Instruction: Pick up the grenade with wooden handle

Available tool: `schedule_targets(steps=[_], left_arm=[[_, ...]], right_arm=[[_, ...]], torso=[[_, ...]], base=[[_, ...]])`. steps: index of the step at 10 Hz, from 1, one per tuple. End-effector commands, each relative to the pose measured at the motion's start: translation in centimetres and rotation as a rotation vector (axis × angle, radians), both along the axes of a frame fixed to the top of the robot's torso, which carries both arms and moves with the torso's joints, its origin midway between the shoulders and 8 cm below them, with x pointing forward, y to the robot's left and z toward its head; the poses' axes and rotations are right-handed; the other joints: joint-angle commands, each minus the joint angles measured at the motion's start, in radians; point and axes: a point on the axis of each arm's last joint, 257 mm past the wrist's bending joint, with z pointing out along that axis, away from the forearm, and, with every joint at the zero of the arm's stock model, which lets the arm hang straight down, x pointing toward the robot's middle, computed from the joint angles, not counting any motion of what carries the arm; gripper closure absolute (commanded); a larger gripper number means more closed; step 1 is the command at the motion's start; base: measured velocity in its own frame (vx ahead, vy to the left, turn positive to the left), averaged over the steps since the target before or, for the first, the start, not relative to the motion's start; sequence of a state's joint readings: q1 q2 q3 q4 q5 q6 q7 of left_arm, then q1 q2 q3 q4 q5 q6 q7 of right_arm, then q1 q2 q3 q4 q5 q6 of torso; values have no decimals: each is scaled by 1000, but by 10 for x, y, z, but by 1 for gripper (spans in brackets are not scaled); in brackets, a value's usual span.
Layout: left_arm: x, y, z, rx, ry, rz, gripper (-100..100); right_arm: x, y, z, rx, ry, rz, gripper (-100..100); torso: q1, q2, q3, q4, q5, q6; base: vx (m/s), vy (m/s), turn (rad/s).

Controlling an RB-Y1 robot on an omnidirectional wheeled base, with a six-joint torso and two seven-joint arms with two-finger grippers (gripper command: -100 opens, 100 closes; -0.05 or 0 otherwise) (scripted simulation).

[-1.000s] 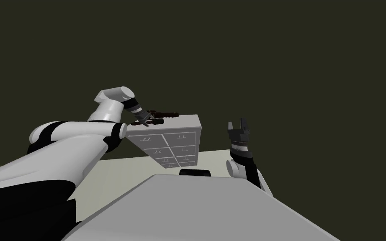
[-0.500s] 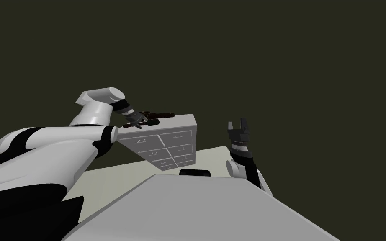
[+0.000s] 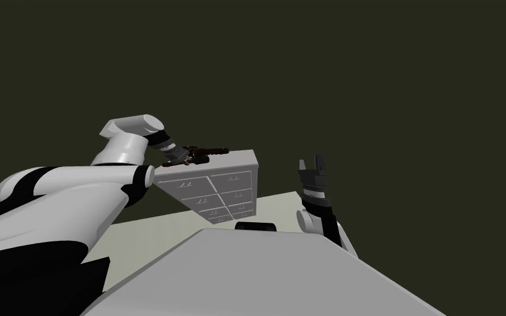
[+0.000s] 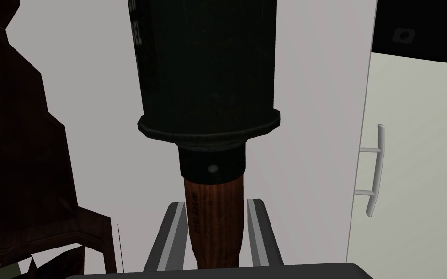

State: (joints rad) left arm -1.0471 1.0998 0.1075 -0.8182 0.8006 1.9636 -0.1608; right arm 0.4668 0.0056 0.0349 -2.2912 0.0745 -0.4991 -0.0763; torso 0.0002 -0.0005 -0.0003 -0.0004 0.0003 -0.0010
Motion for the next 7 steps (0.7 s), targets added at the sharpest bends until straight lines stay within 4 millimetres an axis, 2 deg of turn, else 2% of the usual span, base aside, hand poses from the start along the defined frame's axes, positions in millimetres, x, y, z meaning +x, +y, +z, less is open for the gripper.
schedule_targets(steps=[1, 2, 3, 4, 5, 6, 7], left_arm=[[0, 0, 0, 0, 0, 0, 0], [13, -21, 1, -8, 4, -45, 100], [22, -36, 4, -10, 1, -76, 100], [22, -36, 4, -10, 1, -76, 100], [29, -50, 6, -12, 1, -106, 100], [29, -50, 6, -12, 1, -106, 100], [43, -79, 11, -12, 2, -165, 100]], right_arm=[[0, 0, 0, 0, 0, 0, 0], [0, 0, 0, 0, 0, 0, 0], [0, 0, 0, 0, 0, 0, 0], [0, 0, 0, 0, 0, 0, 0], [0, 0, 0, 0, 0, 0, 0], [0, 0, 0, 0, 0, 0, 0], [0, 0, 0, 0, 0, 0, 0]], torso=[[0, 0, 0, 0, 0, 0], [0, 0, 0, 0, 0, 0], [1, -2, -1, 0, 0, -2], [1, -2, -1, 0, 0, -3], [0, -3, -1, 0, 0, 0], [0, -3, -1, 0, -1, 0], [0, -2, -1, 0, -1, 0]], base=[[0, 0, 0], [43, 12, 342], [77, 2, 432], [59, -2, 138], [41, 13, 169], [27, 5, 84], [58, 9, 336]])
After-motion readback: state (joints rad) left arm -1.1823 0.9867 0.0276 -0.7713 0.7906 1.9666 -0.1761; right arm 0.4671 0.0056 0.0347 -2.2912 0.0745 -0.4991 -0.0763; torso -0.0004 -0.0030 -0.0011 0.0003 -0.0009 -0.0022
